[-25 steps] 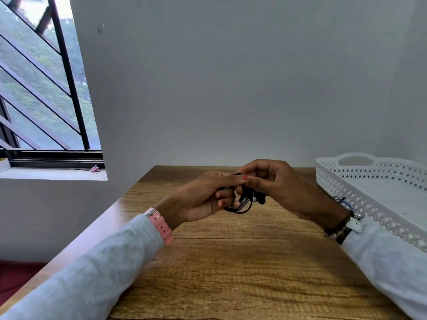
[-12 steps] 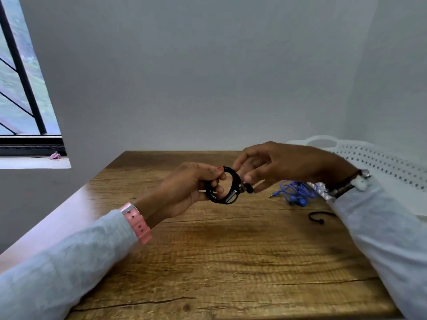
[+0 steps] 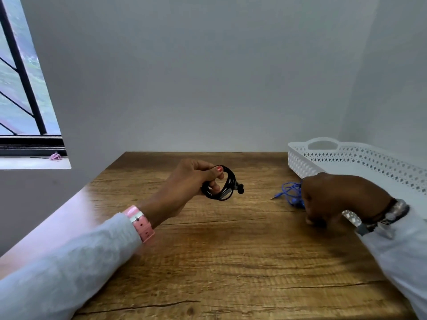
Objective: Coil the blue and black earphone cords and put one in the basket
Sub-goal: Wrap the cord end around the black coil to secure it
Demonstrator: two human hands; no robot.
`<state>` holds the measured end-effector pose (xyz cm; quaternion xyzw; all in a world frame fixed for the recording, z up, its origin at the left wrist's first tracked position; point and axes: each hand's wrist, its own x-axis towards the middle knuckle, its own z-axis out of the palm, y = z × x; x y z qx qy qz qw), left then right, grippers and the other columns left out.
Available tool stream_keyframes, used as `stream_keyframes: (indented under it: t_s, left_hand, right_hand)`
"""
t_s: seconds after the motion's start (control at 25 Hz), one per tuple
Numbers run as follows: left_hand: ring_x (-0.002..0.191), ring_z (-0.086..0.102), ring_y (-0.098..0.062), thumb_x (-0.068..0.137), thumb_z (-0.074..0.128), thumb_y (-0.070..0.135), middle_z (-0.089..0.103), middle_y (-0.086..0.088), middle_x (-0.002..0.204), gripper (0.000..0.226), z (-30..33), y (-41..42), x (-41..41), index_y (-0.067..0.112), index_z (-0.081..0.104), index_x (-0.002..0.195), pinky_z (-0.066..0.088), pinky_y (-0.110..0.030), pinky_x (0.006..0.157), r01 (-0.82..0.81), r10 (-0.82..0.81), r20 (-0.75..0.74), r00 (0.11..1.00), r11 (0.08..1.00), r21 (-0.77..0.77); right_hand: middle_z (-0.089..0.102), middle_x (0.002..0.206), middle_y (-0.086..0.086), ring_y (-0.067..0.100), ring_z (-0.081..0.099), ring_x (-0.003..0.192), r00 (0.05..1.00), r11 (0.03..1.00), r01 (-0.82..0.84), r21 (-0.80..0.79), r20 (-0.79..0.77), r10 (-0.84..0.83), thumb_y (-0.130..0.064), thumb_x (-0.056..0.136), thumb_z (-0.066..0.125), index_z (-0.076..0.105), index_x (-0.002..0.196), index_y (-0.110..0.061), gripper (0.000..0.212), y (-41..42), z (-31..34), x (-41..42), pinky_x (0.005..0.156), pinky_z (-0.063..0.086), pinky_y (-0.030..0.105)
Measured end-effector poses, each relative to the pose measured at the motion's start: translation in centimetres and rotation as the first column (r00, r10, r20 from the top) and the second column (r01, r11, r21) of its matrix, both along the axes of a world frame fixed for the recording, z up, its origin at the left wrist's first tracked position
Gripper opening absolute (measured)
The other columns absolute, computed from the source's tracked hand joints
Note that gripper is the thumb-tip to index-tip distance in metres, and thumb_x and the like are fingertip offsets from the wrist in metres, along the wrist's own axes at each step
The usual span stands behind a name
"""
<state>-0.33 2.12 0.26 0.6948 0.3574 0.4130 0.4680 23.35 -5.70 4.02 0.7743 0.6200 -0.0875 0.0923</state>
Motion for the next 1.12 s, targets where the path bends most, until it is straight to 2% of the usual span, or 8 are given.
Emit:
stream_keyframes:
  t_s: [0.12,0.2,0.32,0.4,0.48,0.64,0.84,1.12]
  left_hand:
    - [0.062,0.061,-0.012,0.092,0.056,0.016,0.058,-0.006,0.063,0.020,0.1,0.0,-0.1,0.004,0.069,0.083,0.055,-0.038,0.077,-0.020,0.020,0.007,1.000,1.000,-0.002]
    - [0.061,0.061,-0.013,0.092,0.056,0.015,0.058,-0.007,0.062,0.020,0.2,-0.1,0.0,0.003,0.068,0.084,0.055,-0.040,0.078,-0.025,0.025,0.015,1.000,1.000,-0.014]
    - [0.065,0.062,-0.017,0.092,0.055,0.016,0.059,-0.003,0.060,0.020,0.2,0.1,-0.3,0.006,0.069,0.081,0.055,-0.041,0.079,-0.038,0.038,0.001,0.999,0.999,-0.003]
    - [0.067,0.064,-0.021,0.092,0.055,0.017,0.060,-0.003,0.059,0.021,0.2,0.3,-0.5,0.008,0.069,0.080,0.055,-0.040,0.077,-0.055,0.055,-0.026,0.998,0.998,0.015]
    - [0.067,0.065,-0.022,0.092,0.055,0.018,0.061,-0.001,0.056,0.021,0.2,0.5,-0.6,0.009,0.069,0.080,0.056,-0.041,0.076,-0.074,0.076,-0.048,0.996,0.997,0.029]
    - [0.063,0.066,-0.018,0.093,0.055,0.021,0.059,0.000,0.055,0.020,0.2,0.6,-0.9,0.011,0.067,0.080,0.056,-0.043,0.077,-0.097,0.100,-0.070,0.993,0.994,0.045]
    - [0.063,0.067,-0.018,0.093,0.054,0.024,0.057,0.008,0.049,0.020,0.1,0.7,-0.8,0.017,0.063,0.077,0.056,-0.037,0.072,-0.079,0.094,-0.141,0.986,0.990,0.114]
    - [0.062,0.066,-0.018,0.096,0.046,0.022,0.053,0.005,0.053,0.021,-0.5,0.1,-0.1,0.018,0.056,0.078,0.050,-0.049,0.083,0.021,0.011,-0.189,0.982,0.986,0.166]
  right_hand:
    - [0.046,0.061,-0.003,0.007,0.048,0.052,0.975,0.996,-0.088,0.019,0.206,0.083,-0.010,0.073,0.069,0.046,0.058,-0.020,0.029,0.4,-0.7,-0.7,0.049,0.044,0.021]
    - [0.055,0.065,-0.001,0.006,0.051,0.056,0.970,0.990,-0.139,-0.037,0.195,0.143,-0.009,0.077,0.063,0.056,0.063,-0.014,0.016,-0.1,-0.3,-0.6,0.053,0.046,0.021]
    - [0.070,0.075,-0.002,0.007,0.063,0.067,0.904,0.931,-0.364,-0.025,-0.251,0.347,-0.007,0.079,0.062,0.070,0.079,-0.018,0.014,-1.3,1.8,-1.2,0.068,0.049,0.022]
    - [0.071,0.076,-0.002,0.022,0.068,0.082,0.677,0.853,-0.493,0.171,-0.540,0.500,-0.003,0.084,0.061,0.070,0.084,-0.018,0.016,-1.7,3.4,-2.7,0.075,0.053,0.031]
    - [0.072,0.081,0.003,0.018,0.068,0.081,0.540,0.799,-0.502,0.329,-0.603,0.588,0.001,0.087,0.059,0.068,0.088,-0.012,0.015,-0.8,3.7,-4.1,0.074,0.054,0.026]
    - [0.068,0.082,-0.009,0.004,0.063,0.078,0.528,0.683,-0.510,0.523,-0.437,0.729,0.001,0.087,0.058,0.064,0.090,-0.016,0.018,2.0,1.3,-5.7,0.077,0.054,0.027]
    - [0.066,0.088,-0.008,0.009,0.065,0.087,0.512,0.577,-0.500,0.646,-0.317,0.798,-0.004,0.089,0.057,0.056,0.091,-0.020,0.016,2.9,-0.8,-5.7,0.081,0.053,0.025]
    - [0.065,0.084,-0.013,0.001,0.061,0.080,0.670,0.431,-0.467,0.772,-0.010,0.742,-0.010,0.086,0.063,0.054,0.095,-0.023,0.018,3.2,-2.0,-6.3,0.069,0.049,0.017]
